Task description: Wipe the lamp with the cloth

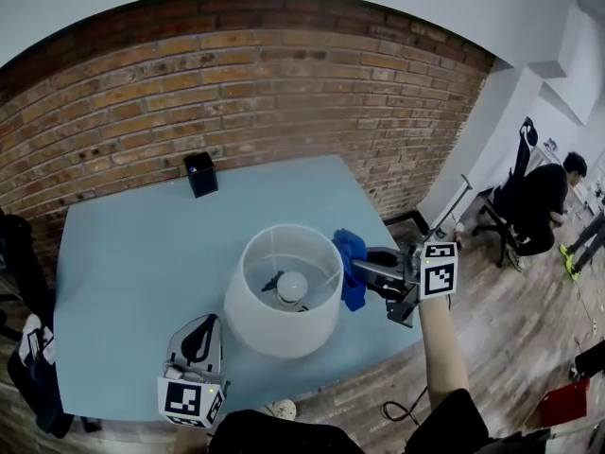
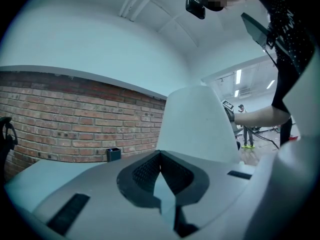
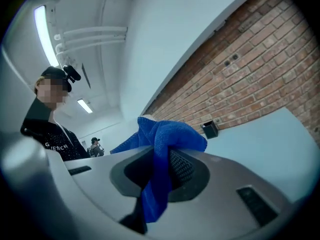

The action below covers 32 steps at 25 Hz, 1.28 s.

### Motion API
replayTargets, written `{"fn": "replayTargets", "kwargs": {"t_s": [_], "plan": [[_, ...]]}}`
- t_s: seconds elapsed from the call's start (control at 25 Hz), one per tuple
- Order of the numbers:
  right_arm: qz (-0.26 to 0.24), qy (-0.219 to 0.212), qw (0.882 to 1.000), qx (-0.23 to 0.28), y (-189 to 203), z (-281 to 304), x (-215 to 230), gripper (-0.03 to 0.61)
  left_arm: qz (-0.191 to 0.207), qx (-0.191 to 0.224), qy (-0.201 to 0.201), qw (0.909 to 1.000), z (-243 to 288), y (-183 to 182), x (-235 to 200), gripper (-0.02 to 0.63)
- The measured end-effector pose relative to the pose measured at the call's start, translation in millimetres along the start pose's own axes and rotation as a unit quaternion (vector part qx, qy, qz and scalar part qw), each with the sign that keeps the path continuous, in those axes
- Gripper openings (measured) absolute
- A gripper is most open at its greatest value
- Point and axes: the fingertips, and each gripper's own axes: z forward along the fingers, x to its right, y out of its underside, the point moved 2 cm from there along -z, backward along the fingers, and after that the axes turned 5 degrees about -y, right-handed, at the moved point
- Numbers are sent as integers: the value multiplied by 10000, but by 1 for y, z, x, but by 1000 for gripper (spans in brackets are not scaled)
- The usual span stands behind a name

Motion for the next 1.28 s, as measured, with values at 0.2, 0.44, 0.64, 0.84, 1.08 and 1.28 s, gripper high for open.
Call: {"fn": "replayTargets", "kwargs": {"t_s": [0.2, 0.44, 0.64, 0.84, 1.08, 1.28], "plan": [[90, 517, 9953, -814, 37, -7, 40, 61, -8, -6, -71, 10000, 5, 1, -5, 8], [-299, -200, 9992, -201, -30, -8, 31, 61, 28, 58, -275, 9996, 22, -13, -30, 8], [-857, -1363, 9862, 379, -124, 8, -6, 61, 110, 325, -403, 9986, 45, -39, -51, 9], [-969, -2570, 9615, -61, -157, 44, -33, 61, 145, 457, -436, 9979, 66, -49, -60, 8], [-571, -2700, 9534, -1222, -101, 96, 1, 61, 128, 395, -395, 9984, 79, -41, -65, 9], [4, -2663, 9531, -1436, -69, 111, 35, 62, 121, 301, -403, 9987, 81, -35, -67, 9]]}}
